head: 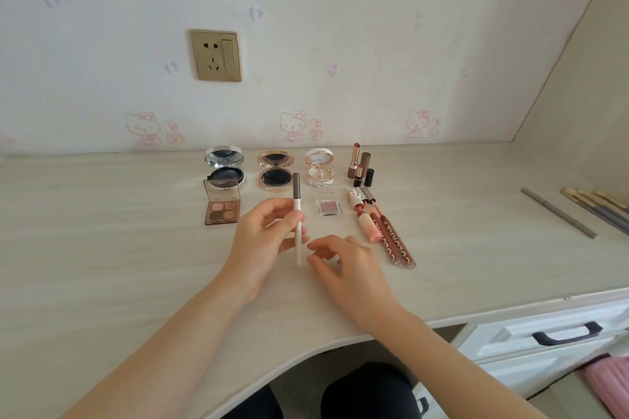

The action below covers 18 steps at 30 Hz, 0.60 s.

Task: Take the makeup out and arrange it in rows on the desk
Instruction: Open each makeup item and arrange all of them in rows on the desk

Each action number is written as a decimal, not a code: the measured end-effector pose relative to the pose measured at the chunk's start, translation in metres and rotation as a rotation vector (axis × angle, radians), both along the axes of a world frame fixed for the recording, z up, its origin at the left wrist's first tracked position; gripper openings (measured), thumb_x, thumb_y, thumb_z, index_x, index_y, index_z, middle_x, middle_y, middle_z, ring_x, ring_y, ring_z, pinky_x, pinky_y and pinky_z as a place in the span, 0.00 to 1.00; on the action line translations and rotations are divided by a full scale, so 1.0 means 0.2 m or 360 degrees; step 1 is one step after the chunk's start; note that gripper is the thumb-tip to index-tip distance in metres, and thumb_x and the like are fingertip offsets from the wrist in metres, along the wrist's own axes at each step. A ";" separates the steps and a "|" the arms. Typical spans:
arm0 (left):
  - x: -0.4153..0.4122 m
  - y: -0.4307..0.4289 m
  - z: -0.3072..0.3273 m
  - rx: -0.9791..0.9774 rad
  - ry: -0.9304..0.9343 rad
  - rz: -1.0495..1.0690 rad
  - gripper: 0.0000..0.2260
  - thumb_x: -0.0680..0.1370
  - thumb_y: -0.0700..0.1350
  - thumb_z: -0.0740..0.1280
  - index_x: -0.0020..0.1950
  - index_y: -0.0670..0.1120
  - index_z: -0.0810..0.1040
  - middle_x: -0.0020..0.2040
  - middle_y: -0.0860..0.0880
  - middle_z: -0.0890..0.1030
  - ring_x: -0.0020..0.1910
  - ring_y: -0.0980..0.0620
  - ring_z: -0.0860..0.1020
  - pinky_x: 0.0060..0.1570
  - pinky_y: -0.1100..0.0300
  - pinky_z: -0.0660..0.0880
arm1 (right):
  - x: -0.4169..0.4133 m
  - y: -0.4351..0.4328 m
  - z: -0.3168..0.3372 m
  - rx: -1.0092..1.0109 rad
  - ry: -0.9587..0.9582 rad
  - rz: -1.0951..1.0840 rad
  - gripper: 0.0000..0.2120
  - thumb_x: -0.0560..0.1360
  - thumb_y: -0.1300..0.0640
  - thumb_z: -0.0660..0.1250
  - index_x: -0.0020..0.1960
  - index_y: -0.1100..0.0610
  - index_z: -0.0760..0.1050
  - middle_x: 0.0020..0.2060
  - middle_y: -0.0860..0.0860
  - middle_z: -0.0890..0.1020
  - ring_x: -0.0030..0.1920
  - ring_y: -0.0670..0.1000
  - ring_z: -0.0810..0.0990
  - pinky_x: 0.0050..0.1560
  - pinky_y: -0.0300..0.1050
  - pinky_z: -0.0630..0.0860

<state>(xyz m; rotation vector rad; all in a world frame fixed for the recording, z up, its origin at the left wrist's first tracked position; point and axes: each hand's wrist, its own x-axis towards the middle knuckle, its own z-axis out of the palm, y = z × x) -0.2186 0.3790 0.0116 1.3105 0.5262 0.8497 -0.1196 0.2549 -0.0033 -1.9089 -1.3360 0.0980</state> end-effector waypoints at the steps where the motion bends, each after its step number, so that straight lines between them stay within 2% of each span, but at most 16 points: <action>1: 0.00 0.00 0.00 0.0086 0.0027 0.0033 0.05 0.76 0.38 0.69 0.49 0.46 0.81 0.44 0.44 0.82 0.40 0.48 0.82 0.39 0.59 0.80 | 0.01 0.00 0.01 0.0000 0.0003 0.0001 0.11 0.77 0.51 0.66 0.58 0.50 0.78 0.45 0.43 0.80 0.49 0.39 0.75 0.49 0.36 0.74; 4: 0.00 0.01 -0.02 0.0588 0.0261 0.0124 0.07 0.75 0.39 0.70 0.48 0.51 0.81 0.42 0.53 0.81 0.41 0.54 0.79 0.37 0.61 0.80 | 0.08 0.00 0.07 0.0080 0.0079 -0.0083 0.11 0.77 0.52 0.65 0.59 0.50 0.77 0.44 0.44 0.81 0.49 0.41 0.77 0.50 0.38 0.76; 7: 0.00 0.01 -0.04 0.1039 0.0439 0.0112 0.07 0.75 0.40 0.70 0.49 0.51 0.81 0.44 0.57 0.79 0.43 0.57 0.76 0.41 0.67 0.74 | 0.14 0.01 0.12 0.0118 0.0215 -0.0115 0.13 0.77 0.51 0.64 0.61 0.46 0.74 0.43 0.39 0.79 0.47 0.36 0.77 0.45 0.28 0.73; 10: -0.01 0.00 -0.06 0.1421 0.0496 0.0037 0.06 0.76 0.40 0.70 0.51 0.50 0.81 0.45 0.56 0.77 0.46 0.58 0.76 0.48 0.69 0.70 | 0.17 0.01 0.14 0.0035 0.0131 -0.0008 0.12 0.78 0.52 0.63 0.60 0.46 0.76 0.42 0.33 0.76 0.47 0.32 0.75 0.44 0.23 0.70; 13: -0.01 -0.01 -0.06 0.1674 0.0580 0.0012 0.06 0.76 0.41 0.69 0.52 0.48 0.82 0.47 0.56 0.78 0.51 0.56 0.75 0.51 0.61 0.73 | 0.20 -0.01 0.14 -0.0099 -0.0114 0.0083 0.09 0.78 0.55 0.63 0.56 0.51 0.80 0.44 0.40 0.81 0.45 0.37 0.76 0.47 0.30 0.72; 16: -0.02 -0.03 -0.05 0.1936 0.0707 0.0065 0.05 0.76 0.41 0.69 0.51 0.47 0.81 0.46 0.55 0.80 0.51 0.52 0.75 0.47 0.55 0.76 | 0.20 -0.03 0.12 -0.0172 -0.0327 0.0188 0.10 0.79 0.56 0.63 0.56 0.53 0.80 0.48 0.47 0.83 0.48 0.43 0.76 0.50 0.29 0.70; 18: -0.03 -0.04 -0.04 0.2094 0.0784 0.0085 0.05 0.76 0.43 0.69 0.51 0.46 0.81 0.44 0.54 0.80 0.49 0.51 0.76 0.42 0.55 0.76 | 0.19 -0.03 0.10 -0.0210 -0.0429 0.0207 0.11 0.80 0.55 0.62 0.58 0.54 0.80 0.48 0.49 0.82 0.53 0.50 0.75 0.54 0.40 0.73</action>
